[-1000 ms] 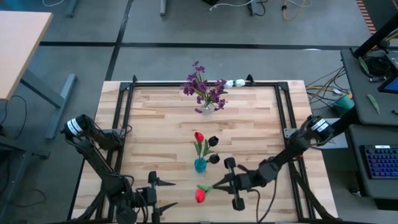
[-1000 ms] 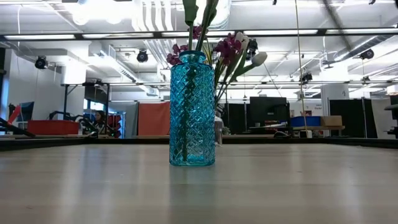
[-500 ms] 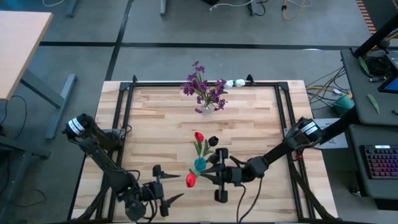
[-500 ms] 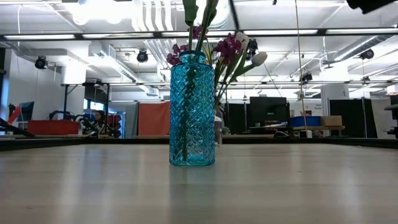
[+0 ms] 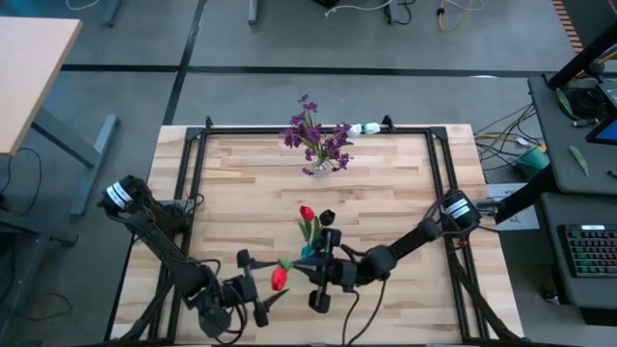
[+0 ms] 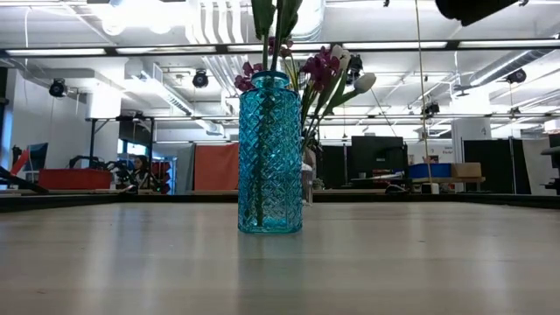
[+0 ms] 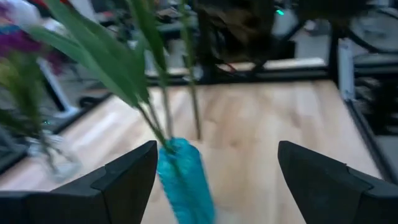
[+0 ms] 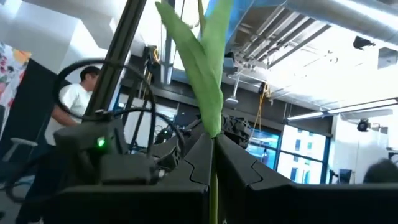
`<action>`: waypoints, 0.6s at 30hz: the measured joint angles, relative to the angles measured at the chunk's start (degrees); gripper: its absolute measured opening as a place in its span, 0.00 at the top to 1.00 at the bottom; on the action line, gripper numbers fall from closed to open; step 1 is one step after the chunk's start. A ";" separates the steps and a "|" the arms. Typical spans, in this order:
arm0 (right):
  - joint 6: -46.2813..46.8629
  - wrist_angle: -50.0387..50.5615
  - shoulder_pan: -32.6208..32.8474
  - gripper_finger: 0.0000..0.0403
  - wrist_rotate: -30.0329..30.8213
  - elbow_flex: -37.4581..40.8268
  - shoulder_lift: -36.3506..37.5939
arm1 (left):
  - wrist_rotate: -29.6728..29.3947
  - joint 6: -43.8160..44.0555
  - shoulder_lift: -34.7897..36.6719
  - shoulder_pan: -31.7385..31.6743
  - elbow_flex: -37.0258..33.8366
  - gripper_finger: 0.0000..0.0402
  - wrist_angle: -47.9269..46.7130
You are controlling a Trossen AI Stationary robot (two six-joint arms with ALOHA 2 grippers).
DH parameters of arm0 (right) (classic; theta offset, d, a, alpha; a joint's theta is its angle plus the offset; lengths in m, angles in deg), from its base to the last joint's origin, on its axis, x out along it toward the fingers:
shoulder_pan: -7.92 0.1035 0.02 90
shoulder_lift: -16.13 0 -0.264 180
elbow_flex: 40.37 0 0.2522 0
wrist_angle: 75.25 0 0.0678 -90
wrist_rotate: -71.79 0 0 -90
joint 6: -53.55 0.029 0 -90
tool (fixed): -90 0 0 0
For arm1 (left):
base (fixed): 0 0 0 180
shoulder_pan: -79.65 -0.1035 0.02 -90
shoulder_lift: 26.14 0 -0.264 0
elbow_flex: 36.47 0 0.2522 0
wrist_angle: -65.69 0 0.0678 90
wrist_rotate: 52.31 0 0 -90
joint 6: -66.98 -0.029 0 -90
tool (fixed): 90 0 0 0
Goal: Sort flowers into vase by color
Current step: Put the red flower into the blue vase
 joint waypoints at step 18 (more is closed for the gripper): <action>0.15 2.28 0.14 0.98 0.01 0.54 -0.42 | -3.35 -30.37 2.80 -0.33 9.79 0.22 11.08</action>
